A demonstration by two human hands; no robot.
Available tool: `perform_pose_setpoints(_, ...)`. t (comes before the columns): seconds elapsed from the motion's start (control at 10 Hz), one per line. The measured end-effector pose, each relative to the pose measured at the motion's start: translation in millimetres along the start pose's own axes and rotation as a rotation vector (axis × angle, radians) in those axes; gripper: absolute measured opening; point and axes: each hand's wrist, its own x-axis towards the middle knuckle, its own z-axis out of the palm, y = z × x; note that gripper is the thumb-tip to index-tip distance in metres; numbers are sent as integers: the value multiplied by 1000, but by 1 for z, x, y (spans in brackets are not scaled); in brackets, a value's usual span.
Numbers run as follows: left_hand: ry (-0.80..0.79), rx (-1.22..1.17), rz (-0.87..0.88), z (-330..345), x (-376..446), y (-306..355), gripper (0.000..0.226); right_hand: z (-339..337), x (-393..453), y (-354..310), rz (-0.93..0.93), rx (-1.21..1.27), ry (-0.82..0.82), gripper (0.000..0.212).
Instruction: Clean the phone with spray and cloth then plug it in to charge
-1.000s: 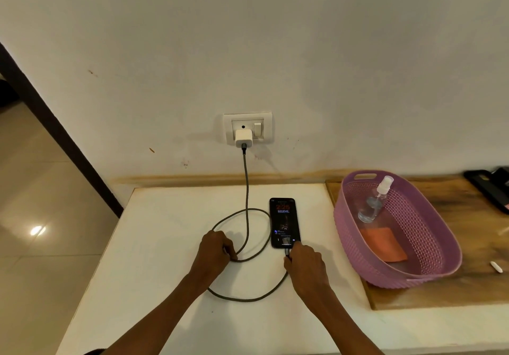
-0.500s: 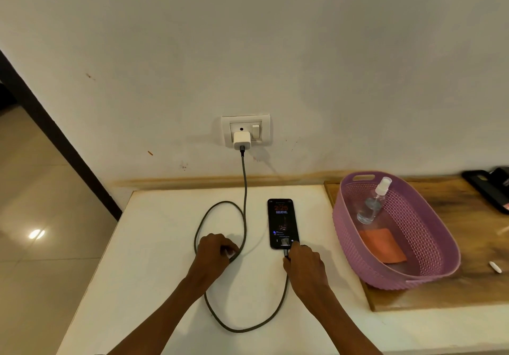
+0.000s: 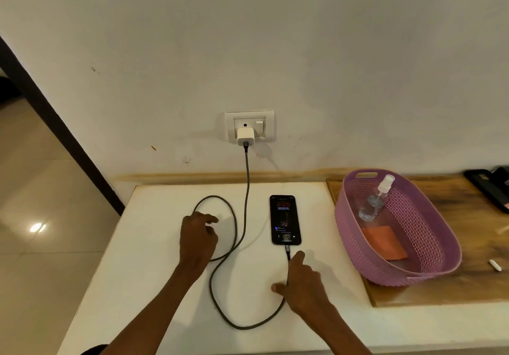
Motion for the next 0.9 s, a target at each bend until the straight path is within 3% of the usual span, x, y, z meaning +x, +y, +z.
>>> perform_pose_setpoints(0.1, 37, 178, -106, -5, 2, -9, 40, 9, -3, -7, -11, 31, 6, 86)
perform_pose_setpoints(0.2, -21, 167, -174, -4, -1, -13, 39, 9, 1, -11, 8, 102, 4, 89)
perform_pose_setpoints(0.4, -139, 9, -129, -2, -2, -17, 50, 5, 10, -19, 48, 202, 9, 85)
perform_pose_setpoints(0.9, -50, -13, -106, 0, 3, -18, 42, -3, 6, -17, 56, 54, 45, 80)
